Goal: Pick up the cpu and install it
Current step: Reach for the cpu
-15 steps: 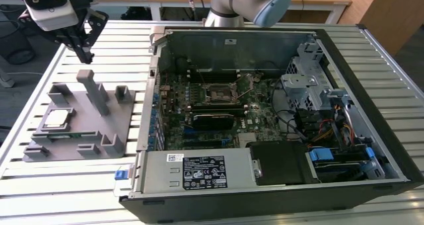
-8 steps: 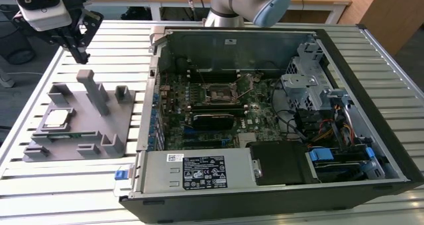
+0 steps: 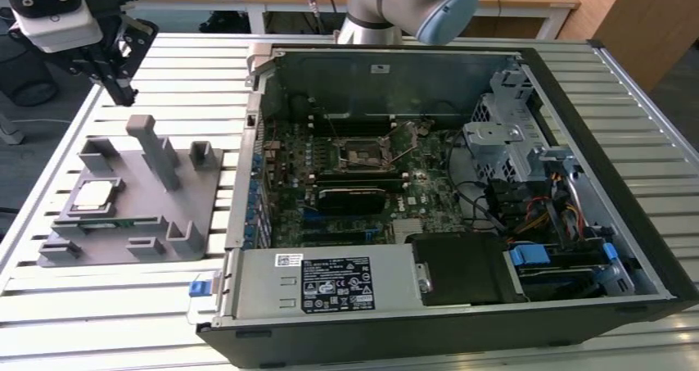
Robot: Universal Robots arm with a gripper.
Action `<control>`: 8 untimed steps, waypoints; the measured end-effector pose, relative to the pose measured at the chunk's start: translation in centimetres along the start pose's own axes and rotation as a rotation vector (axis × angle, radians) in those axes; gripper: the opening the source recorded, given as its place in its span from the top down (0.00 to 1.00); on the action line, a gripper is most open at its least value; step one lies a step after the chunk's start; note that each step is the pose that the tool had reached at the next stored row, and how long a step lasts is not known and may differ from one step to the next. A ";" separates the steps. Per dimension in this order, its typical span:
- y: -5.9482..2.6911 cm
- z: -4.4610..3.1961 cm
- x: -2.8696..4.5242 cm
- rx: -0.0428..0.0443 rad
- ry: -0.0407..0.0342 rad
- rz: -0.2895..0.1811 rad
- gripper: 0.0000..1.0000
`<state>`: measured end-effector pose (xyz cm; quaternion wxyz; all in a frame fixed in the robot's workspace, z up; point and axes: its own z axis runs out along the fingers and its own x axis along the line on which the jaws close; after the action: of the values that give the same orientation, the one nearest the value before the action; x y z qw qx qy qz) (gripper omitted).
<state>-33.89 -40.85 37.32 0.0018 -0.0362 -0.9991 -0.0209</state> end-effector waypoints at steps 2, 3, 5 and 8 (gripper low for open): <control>-0.02 0.02 0.30 0.0000 0.0000 0.000 0.89; -0.03 0.03 0.45 0.0000 0.0000 0.000 0.89; -0.06 0.06 0.80 0.0001 0.0000 0.000 0.89; -0.09 0.10 1.28 0.0000 0.0000 0.000 0.89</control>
<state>-35.17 -40.84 37.23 0.0019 -0.0362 -0.9991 -0.0209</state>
